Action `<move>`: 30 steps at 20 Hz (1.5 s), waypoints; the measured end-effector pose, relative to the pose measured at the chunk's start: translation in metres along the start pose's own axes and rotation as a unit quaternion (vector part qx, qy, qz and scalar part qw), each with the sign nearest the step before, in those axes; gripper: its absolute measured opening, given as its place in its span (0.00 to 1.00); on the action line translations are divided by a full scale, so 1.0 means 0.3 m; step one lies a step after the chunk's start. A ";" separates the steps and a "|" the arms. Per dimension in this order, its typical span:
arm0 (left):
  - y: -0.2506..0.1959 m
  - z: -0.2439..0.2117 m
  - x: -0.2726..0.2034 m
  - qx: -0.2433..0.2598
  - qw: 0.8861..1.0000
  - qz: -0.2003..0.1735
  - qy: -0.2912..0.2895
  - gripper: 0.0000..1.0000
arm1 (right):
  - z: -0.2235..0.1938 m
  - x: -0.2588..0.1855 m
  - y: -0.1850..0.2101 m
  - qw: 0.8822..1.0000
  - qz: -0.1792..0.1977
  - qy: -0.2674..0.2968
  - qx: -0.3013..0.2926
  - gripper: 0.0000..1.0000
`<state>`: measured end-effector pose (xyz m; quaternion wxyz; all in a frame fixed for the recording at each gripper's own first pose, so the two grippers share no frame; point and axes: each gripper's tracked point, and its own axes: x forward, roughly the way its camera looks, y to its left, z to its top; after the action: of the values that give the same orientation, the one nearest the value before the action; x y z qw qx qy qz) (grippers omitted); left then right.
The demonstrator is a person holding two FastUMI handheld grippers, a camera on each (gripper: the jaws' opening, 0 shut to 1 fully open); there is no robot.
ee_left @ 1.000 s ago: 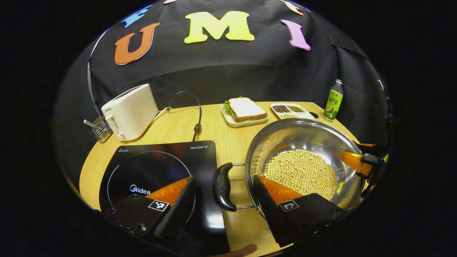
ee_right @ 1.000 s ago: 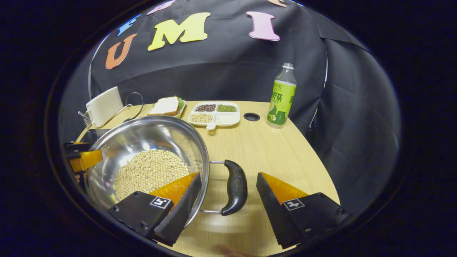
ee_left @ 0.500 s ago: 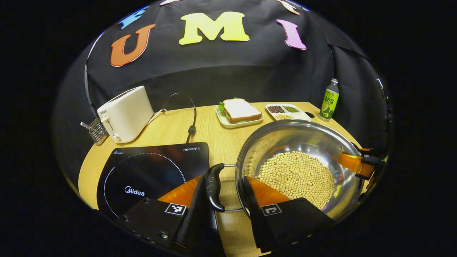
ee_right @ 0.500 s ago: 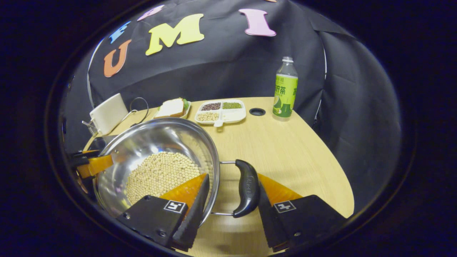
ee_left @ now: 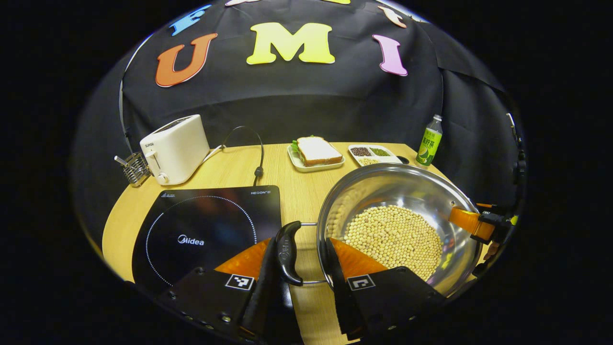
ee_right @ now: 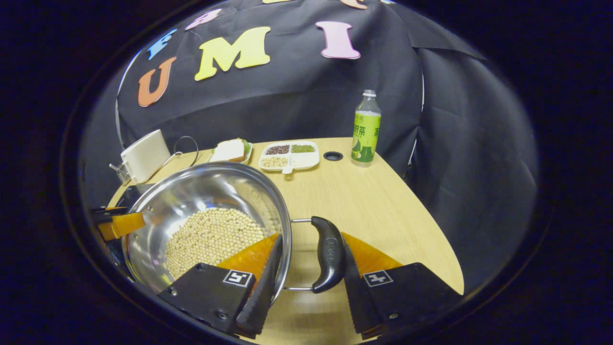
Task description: First push the handle of the pot to place it horizontally, then grasp the pot with both hands and set it on the induction cooktop.
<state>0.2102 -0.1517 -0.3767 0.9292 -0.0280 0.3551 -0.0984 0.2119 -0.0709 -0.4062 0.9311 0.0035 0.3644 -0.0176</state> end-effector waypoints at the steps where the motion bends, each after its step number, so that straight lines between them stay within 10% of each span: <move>1: 0.002 0.013 -0.027 -0.003 1.000 -0.002 -0.008 0.56 | 0.011 -0.027 0.003 1.000 0.000 -0.005 0.000 0.70; 11: 0.129 0.095 -0.275 -0.018 0.998 -0.014 -0.064 0.55 | 0.113 -0.243 0.159 0.998 0.037 -0.042 0.007 0.65; 30: 0.715 0.279 -0.443 -0.057 0.988 0.078 -0.123 0.55 | 0.323 -0.208 0.794 0.992 0.120 -0.039 -0.021 0.65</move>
<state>0.2040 0.0838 -0.2534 0.9676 -0.0649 0.2439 -0.0009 0.2405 0.1671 -0.2942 0.9400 0.0268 0.3247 0.1013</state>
